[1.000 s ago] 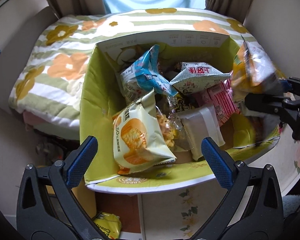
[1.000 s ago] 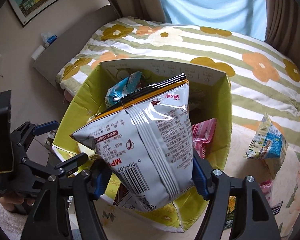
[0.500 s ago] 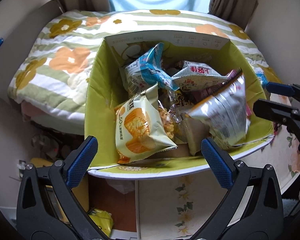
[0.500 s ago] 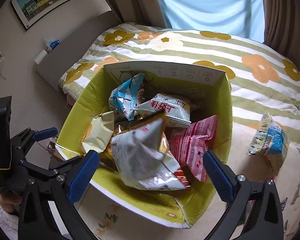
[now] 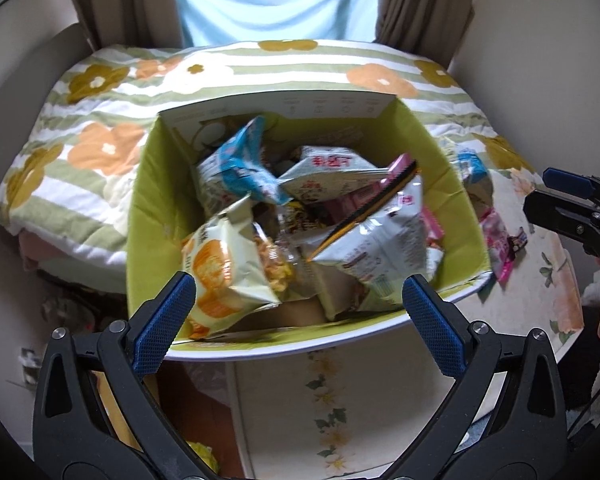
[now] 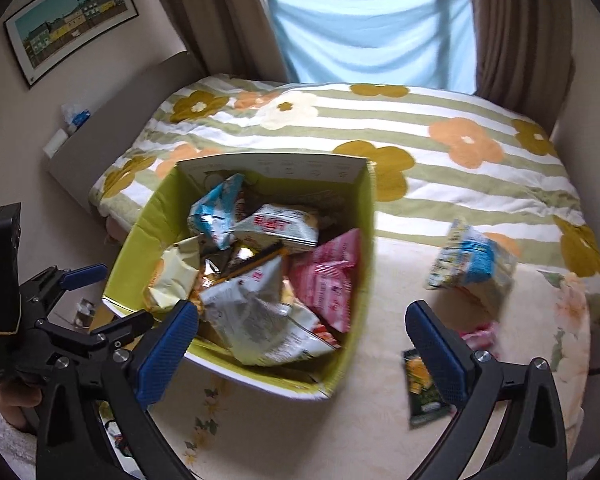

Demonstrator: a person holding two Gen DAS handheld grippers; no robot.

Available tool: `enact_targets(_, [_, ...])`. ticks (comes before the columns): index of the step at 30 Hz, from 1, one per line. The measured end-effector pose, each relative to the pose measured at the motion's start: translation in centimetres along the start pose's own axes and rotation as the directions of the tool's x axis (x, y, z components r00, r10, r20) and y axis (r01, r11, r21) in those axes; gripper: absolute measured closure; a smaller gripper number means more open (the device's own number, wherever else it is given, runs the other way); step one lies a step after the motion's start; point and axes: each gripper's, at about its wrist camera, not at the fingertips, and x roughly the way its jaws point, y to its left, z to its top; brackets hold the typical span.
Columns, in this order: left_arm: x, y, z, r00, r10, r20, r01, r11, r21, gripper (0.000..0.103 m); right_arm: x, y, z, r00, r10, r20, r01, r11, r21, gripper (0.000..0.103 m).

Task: Organize snacks
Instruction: 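Move both tools back to the pink bag and chocolate bar on the table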

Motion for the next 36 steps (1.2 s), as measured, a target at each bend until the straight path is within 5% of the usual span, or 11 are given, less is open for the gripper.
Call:
enact_targets(10, [-1.1,-6.8,0.7,0.998,-0.045,0.047,0.044,0.998,0.038,0.001,-4.6,-8.8,-1.9,0.998,-0.049,0.042,0.048,0.998,0.032,0.000])
enact_targets(23, [1.5,-20.9,1.1,0.995,-0.097,0.018,0.095,0.993,0.062,0.001,-7.1,-19.8,-4.7,0.998,-0.040,0.042,0.043,0.996,-0.078,0.000])
enact_targets(36, [7.5,-27.0,-0.9,0.995,-0.061,-0.084,0.059,0.998,-0.025,0.001,-0.7,-26.0,-8.8,0.991,0.072,-0.117,-0.093,0.979,-0.184,0.000])
